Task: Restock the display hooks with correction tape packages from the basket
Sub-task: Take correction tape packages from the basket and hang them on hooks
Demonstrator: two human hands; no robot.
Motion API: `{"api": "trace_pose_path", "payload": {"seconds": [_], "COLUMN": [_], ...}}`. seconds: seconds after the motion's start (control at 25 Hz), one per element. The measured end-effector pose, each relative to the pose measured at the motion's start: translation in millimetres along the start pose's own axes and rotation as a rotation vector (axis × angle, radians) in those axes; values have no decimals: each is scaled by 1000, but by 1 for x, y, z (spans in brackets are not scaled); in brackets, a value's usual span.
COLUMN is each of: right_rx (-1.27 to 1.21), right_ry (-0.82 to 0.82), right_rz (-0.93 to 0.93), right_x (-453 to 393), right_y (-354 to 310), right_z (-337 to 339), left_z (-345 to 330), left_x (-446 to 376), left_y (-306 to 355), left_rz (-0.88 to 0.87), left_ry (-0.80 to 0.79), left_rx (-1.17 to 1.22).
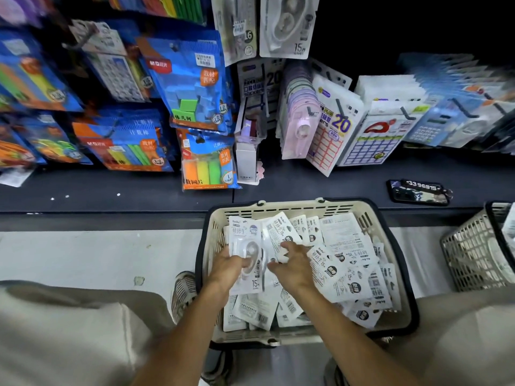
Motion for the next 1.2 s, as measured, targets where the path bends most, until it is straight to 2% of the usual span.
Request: {"api": "trace_pose_path", "payload": {"seconds": [0.12, 0.16, 0.24, 0.32, 0.44, 0.52, 0.64, 0.68, 0.76, 0.88, 0.92, 0.96, 1.04, 1.12, 1.2], "right_rx": [-513, -544, -412, -333, -107, -243, -586, -623, -537, -540, -622, -714, -751, -595, -471], "right_ry": [-135, -209, -265, -187, -31, -46, -156, -206, -248, -64, -72, -160, -329, -290, -223], "right_rz": [-171, -223, -257, -240, -132, -119, -158, -178, -192, -130, -82, -24, 13, 22, 88], "right_x": [8, 10, 11, 10, 7, 5, -1, -2, -2, -2, -3, -3, 0, 0, 1], "right_y": [1, 3, 8, 7, -2, -12, -25, -29, -32, -22, -14, -8, -2, -6, -13], "right_z": [-17, -24, -33, -38, -45, -49, -57, -63, -72, -42, -23, -5, 17, 13, -4], "left_z": [3, 4, 5, 4, 8, 13, 14, 14, 15, 20, 20, 17, 10, 3, 1], "left_x": [-1, 0, 2, 4, 8, 12, 21, 23, 26, 23, 22, 20, 14, 10, 11], "left_y": [-3, -3, -5, -5, 6, 14, 21, 21, 23, 24, 24, 23, 22, 19, 17], "left_rz": [25, 46, 86, 66, -75, -139, -150, -148, -150, -168, -164, -159, -119, -86, -99], "left_ry": [24, 3, -30, 15, 249, 405, 484, 495, 514, 520, 496, 449, 251, -25, -194], "left_rx": [27, 5, -26, 11, -29, -159, -280, -292, -300, -271, -258, -230, -73, 247, 397]}}
Point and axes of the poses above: each hand's wrist, its own x-axis away from the middle knuckle, its own z-axis out of the back of the hand, y = z × x, the point moved 1 cm from there along -x, towards the middle knuckle, and after that the axes turned 14 degrees about -y, right-handed, at the moved point
